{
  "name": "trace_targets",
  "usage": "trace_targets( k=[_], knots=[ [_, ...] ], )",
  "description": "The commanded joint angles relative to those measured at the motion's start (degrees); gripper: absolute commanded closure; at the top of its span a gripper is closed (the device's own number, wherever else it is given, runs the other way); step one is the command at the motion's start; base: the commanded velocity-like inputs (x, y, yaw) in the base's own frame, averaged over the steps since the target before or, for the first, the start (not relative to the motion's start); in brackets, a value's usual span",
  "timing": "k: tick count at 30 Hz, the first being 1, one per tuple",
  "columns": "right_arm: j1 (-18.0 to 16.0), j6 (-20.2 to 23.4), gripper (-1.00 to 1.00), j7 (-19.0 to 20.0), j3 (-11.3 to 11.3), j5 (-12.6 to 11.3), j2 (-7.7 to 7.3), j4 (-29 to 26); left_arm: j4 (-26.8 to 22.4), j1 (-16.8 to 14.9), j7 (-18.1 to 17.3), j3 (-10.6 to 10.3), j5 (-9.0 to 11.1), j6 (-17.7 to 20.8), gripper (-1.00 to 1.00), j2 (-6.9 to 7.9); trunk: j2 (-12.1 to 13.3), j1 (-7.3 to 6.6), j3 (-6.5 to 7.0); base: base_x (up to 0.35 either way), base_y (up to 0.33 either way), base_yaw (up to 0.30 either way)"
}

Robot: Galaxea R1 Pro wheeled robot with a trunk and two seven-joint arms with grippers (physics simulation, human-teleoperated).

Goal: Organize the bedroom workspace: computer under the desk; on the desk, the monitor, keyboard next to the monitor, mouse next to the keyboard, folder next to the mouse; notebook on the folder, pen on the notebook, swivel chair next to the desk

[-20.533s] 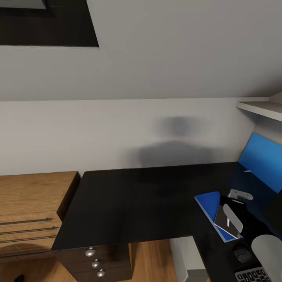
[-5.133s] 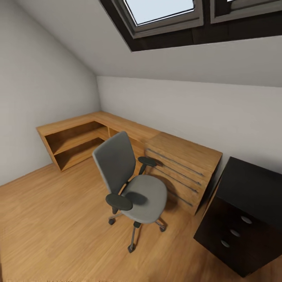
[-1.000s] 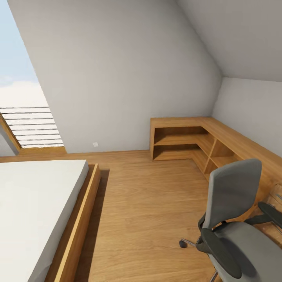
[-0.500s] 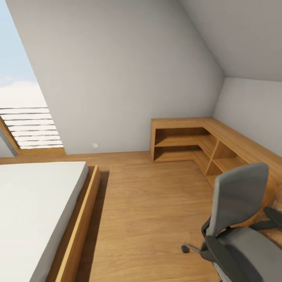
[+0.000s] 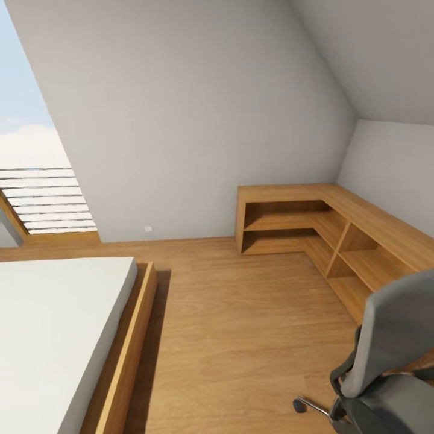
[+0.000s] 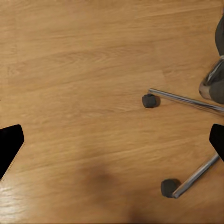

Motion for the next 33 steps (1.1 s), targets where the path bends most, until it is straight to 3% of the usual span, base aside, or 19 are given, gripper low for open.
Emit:
trace_targets(
  k=[1, 12, 33],
  knots=[
    [-0.03, -0.06, -1.0, -0.48, 0.49, -0.09, -0.03, -0.06, 0.01, -0.03, -0.01, 0.06, 0.37, -0.17, -1.0, -0.03, -0.04, 0.02, -0.07, 0.107, 0.056, 0.0],
    [-0.03, -0.06, -1.0, -0.55, 0.36, -0.15, -0.08, -0.05, 0.01, -0.03, -0.01, 0.06, 0.32, -0.35, -1.0, -0.03, -0.04, 0.02, -0.07, 0.09, 0.035, 0.0],
    [-0.03, -0.06, -1.0, -0.64, 0.14, -0.18, -0.21, 0.03, 0.01, -0.03, -0.01, -0.14, 0.28, -0.3, -1.0, -0.05, -0.04, 0.02, -0.07, 0.317, 0.016, 0.0]
  ],
)
